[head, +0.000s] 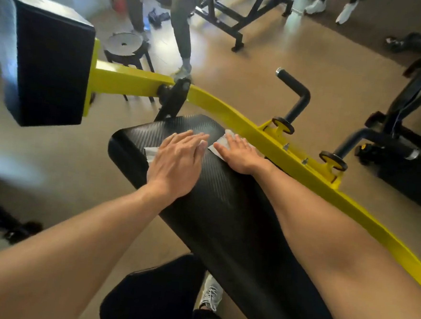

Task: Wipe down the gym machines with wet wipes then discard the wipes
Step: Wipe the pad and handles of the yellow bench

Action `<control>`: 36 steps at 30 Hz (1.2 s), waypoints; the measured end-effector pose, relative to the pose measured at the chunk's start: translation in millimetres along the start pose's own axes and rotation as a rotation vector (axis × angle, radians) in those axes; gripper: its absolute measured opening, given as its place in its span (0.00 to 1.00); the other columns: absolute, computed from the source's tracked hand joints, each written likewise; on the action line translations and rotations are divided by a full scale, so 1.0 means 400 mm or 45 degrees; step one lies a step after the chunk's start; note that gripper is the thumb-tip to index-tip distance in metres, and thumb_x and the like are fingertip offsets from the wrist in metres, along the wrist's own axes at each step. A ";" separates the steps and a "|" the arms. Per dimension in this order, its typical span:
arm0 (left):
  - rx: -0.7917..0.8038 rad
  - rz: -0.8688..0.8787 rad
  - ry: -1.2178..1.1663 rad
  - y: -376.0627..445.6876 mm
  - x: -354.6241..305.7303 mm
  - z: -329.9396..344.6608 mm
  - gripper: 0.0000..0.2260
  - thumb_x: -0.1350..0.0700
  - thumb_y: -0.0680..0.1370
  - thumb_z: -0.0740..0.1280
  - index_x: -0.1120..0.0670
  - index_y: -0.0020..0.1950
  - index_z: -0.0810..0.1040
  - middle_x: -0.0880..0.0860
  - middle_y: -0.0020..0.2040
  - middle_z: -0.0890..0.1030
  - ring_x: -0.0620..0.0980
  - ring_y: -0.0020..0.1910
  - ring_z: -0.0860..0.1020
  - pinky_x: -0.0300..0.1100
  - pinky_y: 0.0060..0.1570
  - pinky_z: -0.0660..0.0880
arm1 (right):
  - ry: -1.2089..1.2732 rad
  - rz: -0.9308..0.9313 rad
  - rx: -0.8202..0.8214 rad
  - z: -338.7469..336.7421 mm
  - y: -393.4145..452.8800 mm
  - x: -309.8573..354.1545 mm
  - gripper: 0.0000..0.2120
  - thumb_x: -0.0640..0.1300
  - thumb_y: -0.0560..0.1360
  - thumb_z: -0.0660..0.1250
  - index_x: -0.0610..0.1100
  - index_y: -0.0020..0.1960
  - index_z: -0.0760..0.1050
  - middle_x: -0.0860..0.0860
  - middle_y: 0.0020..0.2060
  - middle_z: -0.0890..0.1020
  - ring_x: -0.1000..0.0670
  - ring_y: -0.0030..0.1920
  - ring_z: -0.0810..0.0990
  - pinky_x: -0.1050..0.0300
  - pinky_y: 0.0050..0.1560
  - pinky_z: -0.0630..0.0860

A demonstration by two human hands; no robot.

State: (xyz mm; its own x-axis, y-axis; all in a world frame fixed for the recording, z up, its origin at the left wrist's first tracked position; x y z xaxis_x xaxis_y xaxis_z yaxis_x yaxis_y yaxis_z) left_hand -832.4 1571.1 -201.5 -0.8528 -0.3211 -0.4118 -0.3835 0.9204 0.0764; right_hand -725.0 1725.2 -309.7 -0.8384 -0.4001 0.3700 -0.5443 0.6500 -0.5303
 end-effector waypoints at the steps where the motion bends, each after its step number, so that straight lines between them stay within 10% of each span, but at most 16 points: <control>1: 0.007 0.003 0.021 0.002 0.000 0.003 0.21 0.46 0.87 0.49 0.49 0.76 0.71 0.46 0.75 0.72 0.44 0.77 0.62 0.46 0.78 0.55 | -0.018 -0.056 0.007 -0.005 0.032 0.033 0.40 0.71 0.80 0.44 0.49 0.83 0.41 0.45 0.83 0.44 0.43 0.82 0.41 0.40 0.80 0.42; 9: -0.129 -0.102 -0.020 0.007 0.009 -0.004 0.21 0.48 0.87 0.51 0.51 0.76 0.72 0.48 0.75 0.71 0.44 0.78 0.62 0.49 0.78 0.56 | -0.039 -0.635 0.061 0.020 0.005 0.153 0.34 0.65 0.84 0.46 0.53 0.83 0.39 0.51 0.83 0.41 0.51 0.81 0.37 0.48 0.81 0.39; 17: -0.343 -0.390 -0.077 0.000 0.032 -0.029 0.23 0.47 0.85 0.49 0.52 0.72 0.75 0.48 0.75 0.72 0.46 0.78 0.61 0.49 0.80 0.49 | 0.038 -0.089 0.085 -0.034 0.140 0.040 0.43 0.74 0.78 0.45 0.50 0.83 0.42 0.47 0.83 0.47 0.45 0.82 0.45 0.44 0.81 0.44; 28: -0.347 -0.423 -0.051 0.007 0.047 -0.022 0.24 0.45 0.85 0.48 0.52 0.76 0.72 0.49 0.76 0.70 0.44 0.78 0.60 0.47 0.79 0.48 | -0.010 -0.670 0.054 -0.007 0.111 0.292 0.35 0.65 0.83 0.45 0.48 0.84 0.43 0.47 0.83 0.45 0.47 0.82 0.42 0.45 0.81 0.41; 36: -0.315 -0.374 -0.095 0.012 0.044 -0.026 0.23 0.46 0.85 0.50 0.52 0.73 0.74 0.49 0.73 0.74 0.46 0.76 0.65 0.51 0.77 0.57 | 0.041 -0.214 0.051 -0.041 0.203 0.091 0.40 0.70 0.81 0.45 0.47 0.83 0.43 0.49 0.83 0.47 0.48 0.82 0.46 0.47 0.81 0.45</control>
State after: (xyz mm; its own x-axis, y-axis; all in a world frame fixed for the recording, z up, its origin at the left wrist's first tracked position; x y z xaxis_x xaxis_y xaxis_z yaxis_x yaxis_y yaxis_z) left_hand -852.9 1567.4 -199.0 -0.6697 -0.5373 -0.5126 -0.6888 0.7074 0.1584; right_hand -799.3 1773.7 -326.8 -0.7346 -0.4798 0.4798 -0.6779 0.5491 -0.4888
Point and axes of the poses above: each hand's wrist, its own y-axis towards the middle knuckle, its own z-axis out of the palm, x = y × z, the point moved 4 cm from there along y, towards the middle knuckle
